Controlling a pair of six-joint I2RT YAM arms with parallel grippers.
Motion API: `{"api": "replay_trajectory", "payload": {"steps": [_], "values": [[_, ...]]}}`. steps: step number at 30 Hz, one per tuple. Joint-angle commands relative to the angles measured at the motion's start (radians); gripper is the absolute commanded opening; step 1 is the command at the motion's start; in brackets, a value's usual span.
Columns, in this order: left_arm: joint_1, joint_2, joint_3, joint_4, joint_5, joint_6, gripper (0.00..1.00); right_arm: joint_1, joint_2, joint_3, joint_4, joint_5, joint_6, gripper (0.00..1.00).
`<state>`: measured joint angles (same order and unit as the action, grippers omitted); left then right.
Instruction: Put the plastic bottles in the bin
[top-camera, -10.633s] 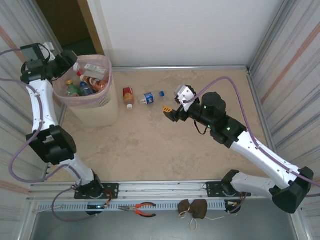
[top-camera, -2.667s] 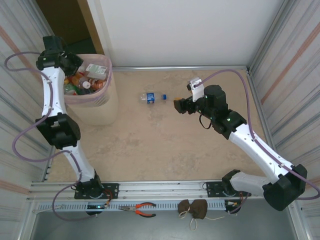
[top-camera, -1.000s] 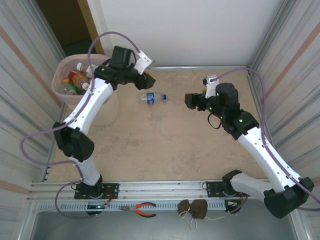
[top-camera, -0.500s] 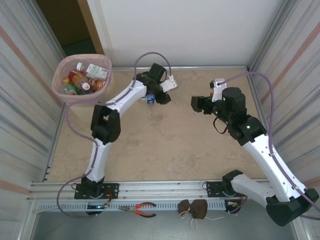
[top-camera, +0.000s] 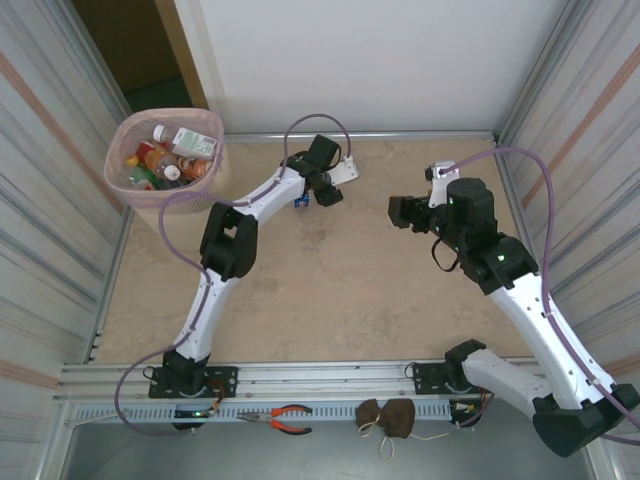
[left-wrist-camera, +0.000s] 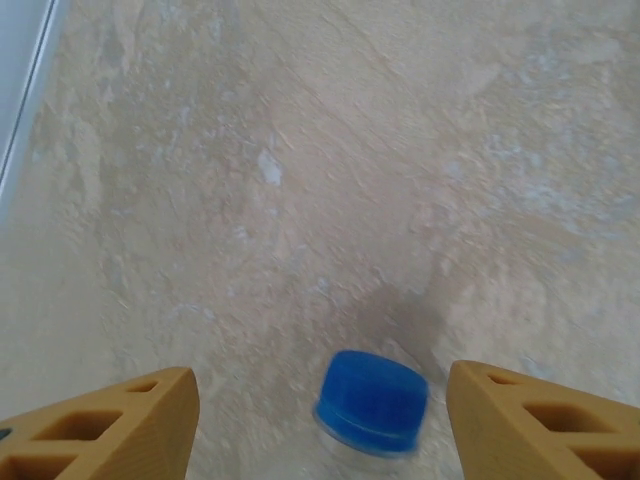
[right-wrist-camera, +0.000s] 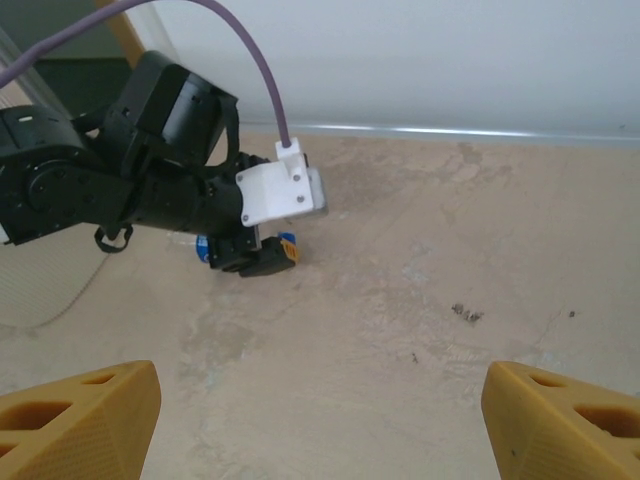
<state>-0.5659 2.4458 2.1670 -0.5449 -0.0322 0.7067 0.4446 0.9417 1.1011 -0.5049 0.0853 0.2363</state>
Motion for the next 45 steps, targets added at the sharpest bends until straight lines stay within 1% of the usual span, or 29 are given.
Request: {"api": "replay_trajectory", "payload": {"steps": [1,7,11,14,20,24,26,31,40,45], "values": [[-0.007,0.051,0.060,0.006,-0.032,0.058,0.67,-0.004,-0.002,0.013,-0.011,0.022,0.017,0.83],[-0.006,0.119,0.139,-0.081,0.015,0.075,0.66,-0.004,0.010,0.020,-0.008,0.019,0.017,0.83],[-0.006,0.132,0.142,-0.107,0.027,0.075,0.62,-0.004,0.009,0.017,-0.006,0.019,0.017,0.83],[-0.005,0.136,0.142,-0.123,0.020,0.074,0.57,-0.004,0.006,0.013,-0.004,0.020,0.017,0.82],[-0.002,0.121,0.123,-0.133,0.018,0.075,0.43,-0.004,0.002,0.006,0.000,0.016,0.021,0.83],[-0.002,0.096,0.106,-0.135,0.020,0.069,0.36,-0.004,-0.006,0.005,0.000,0.014,0.023,0.82],[-0.001,0.072,0.094,-0.135,0.031,0.062,0.33,-0.004,-0.011,0.003,0.000,0.013,0.025,0.82],[-0.001,-0.004,0.058,-0.132,0.065,0.029,0.29,-0.004,-0.019,-0.001,0.004,0.012,0.031,0.82],[-0.006,-0.174,-0.017,-0.124,0.112,-0.030,0.25,0.000,-0.034,-0.013,0.022,0.003,0.042,0.82],[-0.006,-0.272,-0.042,-0.125,0.155,-0.097,0.24,0.003,-0.038,-0.014,0.028,0.001,0.043,0.81]]}}
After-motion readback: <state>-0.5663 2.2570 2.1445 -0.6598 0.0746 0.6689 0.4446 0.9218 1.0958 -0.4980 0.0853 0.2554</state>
